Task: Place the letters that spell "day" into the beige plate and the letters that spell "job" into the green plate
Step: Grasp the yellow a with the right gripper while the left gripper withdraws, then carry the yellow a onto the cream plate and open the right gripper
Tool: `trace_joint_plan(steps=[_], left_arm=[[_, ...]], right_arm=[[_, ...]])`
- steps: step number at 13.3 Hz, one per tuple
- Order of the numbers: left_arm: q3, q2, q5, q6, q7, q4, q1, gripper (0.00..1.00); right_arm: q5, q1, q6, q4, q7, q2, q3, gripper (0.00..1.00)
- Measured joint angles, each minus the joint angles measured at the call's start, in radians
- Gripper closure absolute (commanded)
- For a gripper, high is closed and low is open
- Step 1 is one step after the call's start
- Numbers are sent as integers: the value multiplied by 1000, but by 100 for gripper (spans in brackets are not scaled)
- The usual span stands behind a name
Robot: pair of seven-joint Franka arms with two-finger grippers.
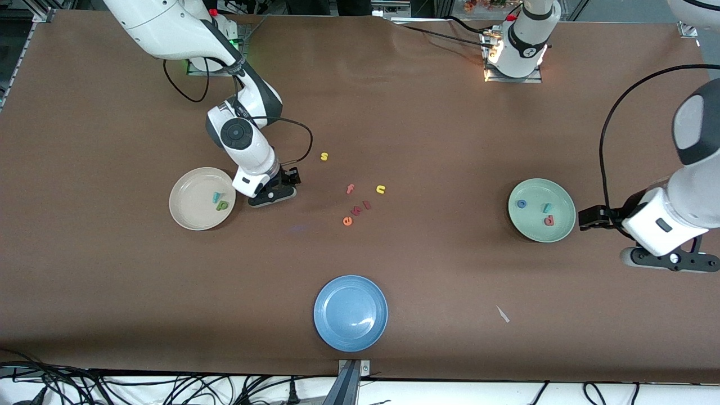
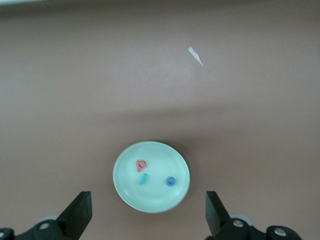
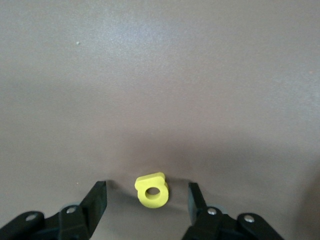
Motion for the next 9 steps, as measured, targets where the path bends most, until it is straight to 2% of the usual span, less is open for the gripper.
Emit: trace_joint_plan(steps=[2, 5, 9], left_arm=[[63, -9, -81, -42, 11, 14, -2, 0], [94, -42, -124, -117, 11, 7, -6, 0], [141, -128, -179, -127, 10, -101, -19, 0]], right_arm=[[-18, 1, 0, 0, 0, 3, 0, 36], [-50, 0, 2, 0, 0, 4, -6, 52], [-53, 0, 7, 0, 0, 2, -7, 70]])
